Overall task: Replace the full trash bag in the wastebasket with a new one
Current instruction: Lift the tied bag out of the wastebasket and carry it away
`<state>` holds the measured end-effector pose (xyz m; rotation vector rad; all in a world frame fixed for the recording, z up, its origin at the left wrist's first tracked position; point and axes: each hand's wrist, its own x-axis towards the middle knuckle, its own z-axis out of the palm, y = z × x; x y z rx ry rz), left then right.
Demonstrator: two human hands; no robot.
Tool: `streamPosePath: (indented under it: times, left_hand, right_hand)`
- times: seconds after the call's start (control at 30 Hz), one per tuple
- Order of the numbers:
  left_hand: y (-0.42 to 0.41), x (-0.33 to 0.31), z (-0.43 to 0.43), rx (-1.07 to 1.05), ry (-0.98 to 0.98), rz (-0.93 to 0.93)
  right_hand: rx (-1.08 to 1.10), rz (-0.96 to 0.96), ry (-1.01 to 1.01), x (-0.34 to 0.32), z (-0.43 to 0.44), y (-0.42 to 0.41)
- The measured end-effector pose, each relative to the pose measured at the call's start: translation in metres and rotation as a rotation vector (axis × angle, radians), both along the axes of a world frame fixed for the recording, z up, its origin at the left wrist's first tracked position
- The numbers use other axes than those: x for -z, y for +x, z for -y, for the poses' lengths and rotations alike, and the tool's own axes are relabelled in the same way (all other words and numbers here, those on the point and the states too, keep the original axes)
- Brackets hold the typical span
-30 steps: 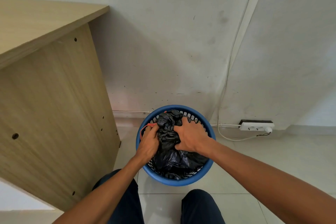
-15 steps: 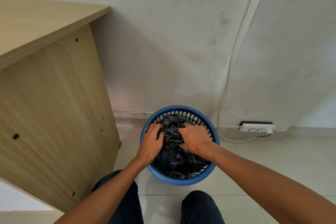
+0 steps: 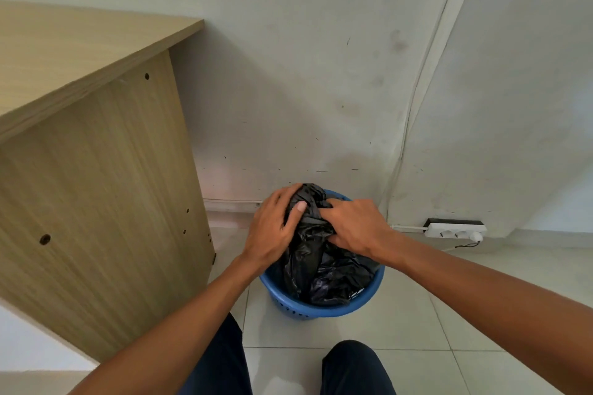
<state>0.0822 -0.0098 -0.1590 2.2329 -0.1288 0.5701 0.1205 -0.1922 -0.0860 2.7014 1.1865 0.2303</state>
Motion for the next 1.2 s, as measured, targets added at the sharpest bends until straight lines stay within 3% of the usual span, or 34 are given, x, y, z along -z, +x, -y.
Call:
streamPosePath:
  times: [0.2,0.33,0.5,0.7,0.87,1.2]
  left_hand:
    - [0.002,-0.038,-0.003,0.048,-0.066,0.024]
    - [0.002,-0.066,-0.009,0.058,0.161,0.149]
    - [-0.009,-0.077,-0.018,0.123,0.399,0.17]
    - [-0.017,-0.07,-0.028,0.099,0.438,0.105]
    - [-0.012,-0.083,-0.024,0.111,0.412,-0.023]
    - [-0.052,-0.243,0.0,0.014,0.429,-0.215]
  right_hand:
    - [-0.014,0.111,0.023,-0.046,-0.002,0.006]
    - [-0.012,0.147,-0.009,-0.06,-0.005,-0.001]
    - [-0.014,0.161,-0.01,-0.058,-0.006,-0.018]
    - [-0.034,0.235,-0.078,-0.057,-0.014,-0.025]
    - [-0.031,0.187,-0.127,-0.074,-0.017,-0.026]
    - [-0.006,0.055,-0.153,-0.225,0.002,-0.052]
